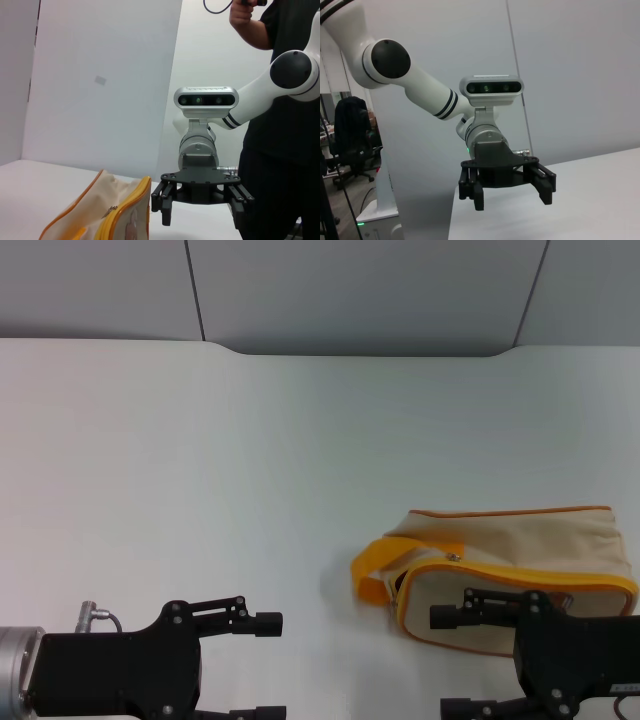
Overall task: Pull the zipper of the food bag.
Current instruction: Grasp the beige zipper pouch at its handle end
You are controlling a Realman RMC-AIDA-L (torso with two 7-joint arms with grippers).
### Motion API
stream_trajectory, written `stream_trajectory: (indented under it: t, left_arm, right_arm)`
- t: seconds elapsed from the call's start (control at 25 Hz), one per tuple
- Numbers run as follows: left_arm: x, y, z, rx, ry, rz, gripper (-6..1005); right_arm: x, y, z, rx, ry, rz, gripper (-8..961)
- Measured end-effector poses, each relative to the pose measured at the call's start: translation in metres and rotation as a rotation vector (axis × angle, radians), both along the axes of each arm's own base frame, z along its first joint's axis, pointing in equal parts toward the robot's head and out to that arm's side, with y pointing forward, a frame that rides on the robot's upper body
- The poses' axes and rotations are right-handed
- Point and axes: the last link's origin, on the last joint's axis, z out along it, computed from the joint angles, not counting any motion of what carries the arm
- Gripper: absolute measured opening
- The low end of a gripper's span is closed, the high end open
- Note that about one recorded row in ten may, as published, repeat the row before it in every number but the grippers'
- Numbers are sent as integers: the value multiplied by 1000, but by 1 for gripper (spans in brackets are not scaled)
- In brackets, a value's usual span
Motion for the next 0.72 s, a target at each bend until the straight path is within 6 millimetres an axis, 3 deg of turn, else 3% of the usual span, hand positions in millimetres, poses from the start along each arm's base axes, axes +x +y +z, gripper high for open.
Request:
stream_trajectory:
  t: [0.72]
  left_arm:
    - [-1,1,-1,5,6,5,810]
  right_arm:
    - [0,0,0,0,0,0,828]
